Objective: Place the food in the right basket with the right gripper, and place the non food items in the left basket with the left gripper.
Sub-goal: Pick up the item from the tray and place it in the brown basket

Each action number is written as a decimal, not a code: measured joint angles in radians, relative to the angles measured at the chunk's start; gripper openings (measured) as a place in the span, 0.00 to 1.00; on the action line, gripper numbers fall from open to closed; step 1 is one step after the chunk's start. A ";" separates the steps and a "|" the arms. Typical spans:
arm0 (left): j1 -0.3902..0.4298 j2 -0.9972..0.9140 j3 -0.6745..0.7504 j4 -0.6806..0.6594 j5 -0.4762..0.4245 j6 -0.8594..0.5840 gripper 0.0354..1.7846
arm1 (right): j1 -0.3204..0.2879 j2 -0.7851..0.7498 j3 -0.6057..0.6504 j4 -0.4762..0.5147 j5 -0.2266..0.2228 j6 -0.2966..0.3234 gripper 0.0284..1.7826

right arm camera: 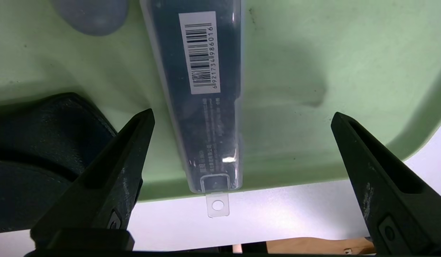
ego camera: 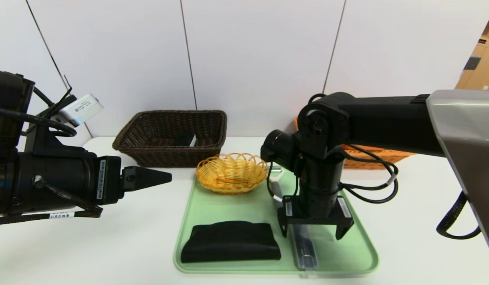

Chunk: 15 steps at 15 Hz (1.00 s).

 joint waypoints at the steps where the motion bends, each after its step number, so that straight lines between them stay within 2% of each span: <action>1: 0.000 0.000 0.000 0.000 0.000 0.000 0.94 | 0.000 0.005 -0.002 0.000 0.000 0.000 0.95; 2: 0.000 0.000 0.000 -0.001 0.000 0.000 0.94 | 0.000 0.008 -0.003 0.000 -0.001 0.001 0.91; 5: 0.000 0.000 0.000 -0.002 0.000 0.001 0.94 | 0.000 0.016 -0.005 0.000 0.000 0.001 0.64; 9: 0.000 0.000 -0.001 -0.001 0.000 0.001 0.94 | 0.000 0.026 -0.004 0.001 0.005 0.003 0.39; 10: 0.000 0.000 -0.001 0.000 0.000 0.002 0.94 | 0.001 0.028 -0.003 0.001 0.006 0.004 0.29; 15: 0.000 -0.001 0.000 0.000 0.001 0.001 0.94 | 0.000 0.027 -0.004 0.000 0.006 0.015 0.29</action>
